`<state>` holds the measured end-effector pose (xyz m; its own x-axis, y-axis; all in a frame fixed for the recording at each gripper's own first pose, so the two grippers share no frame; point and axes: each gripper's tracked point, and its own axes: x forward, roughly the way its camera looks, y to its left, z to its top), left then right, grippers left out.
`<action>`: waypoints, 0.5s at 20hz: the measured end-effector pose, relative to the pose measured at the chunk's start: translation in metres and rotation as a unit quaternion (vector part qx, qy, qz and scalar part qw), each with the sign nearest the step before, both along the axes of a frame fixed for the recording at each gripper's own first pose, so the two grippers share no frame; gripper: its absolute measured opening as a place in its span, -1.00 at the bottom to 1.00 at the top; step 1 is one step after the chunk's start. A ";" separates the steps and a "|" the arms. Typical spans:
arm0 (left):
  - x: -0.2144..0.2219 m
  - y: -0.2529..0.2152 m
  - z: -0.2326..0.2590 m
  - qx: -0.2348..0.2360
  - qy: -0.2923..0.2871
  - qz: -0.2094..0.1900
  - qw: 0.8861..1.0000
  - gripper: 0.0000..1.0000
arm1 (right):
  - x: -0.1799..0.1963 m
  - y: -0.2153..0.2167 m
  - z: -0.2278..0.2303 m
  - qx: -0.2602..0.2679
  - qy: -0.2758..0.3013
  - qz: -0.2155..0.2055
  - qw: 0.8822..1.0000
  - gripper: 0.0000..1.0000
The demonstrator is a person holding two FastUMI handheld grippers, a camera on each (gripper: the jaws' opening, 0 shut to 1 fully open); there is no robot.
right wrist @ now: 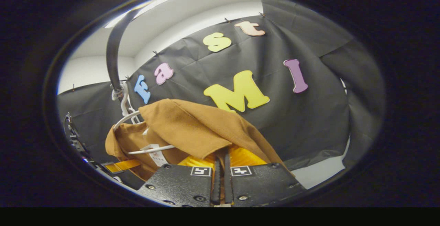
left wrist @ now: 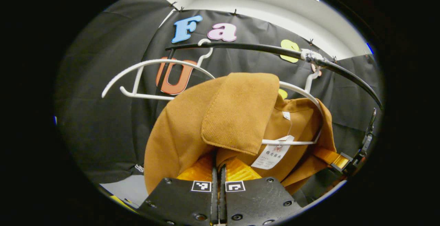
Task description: Grasp the clothes on the hanger with both hands and then place them into the laundry hamper below.
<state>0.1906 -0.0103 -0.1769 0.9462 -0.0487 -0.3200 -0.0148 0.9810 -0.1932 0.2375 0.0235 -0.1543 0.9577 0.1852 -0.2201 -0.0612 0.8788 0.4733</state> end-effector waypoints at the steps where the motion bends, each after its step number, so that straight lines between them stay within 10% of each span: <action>1: -0.002 0.002 0.005 0.002 -0.006 0.001 1.000 -0.89 | 0.001 -0.005 0.003 0.002 -0.002 -0.007 1.000 -0.87; 10: -0.016 0.038 0.052 -0.005 -0.049 0.033 0.998 -0.98 | 0.001 -0.022 0.024 0.074 -0.025 -0.015 0.997 -0.87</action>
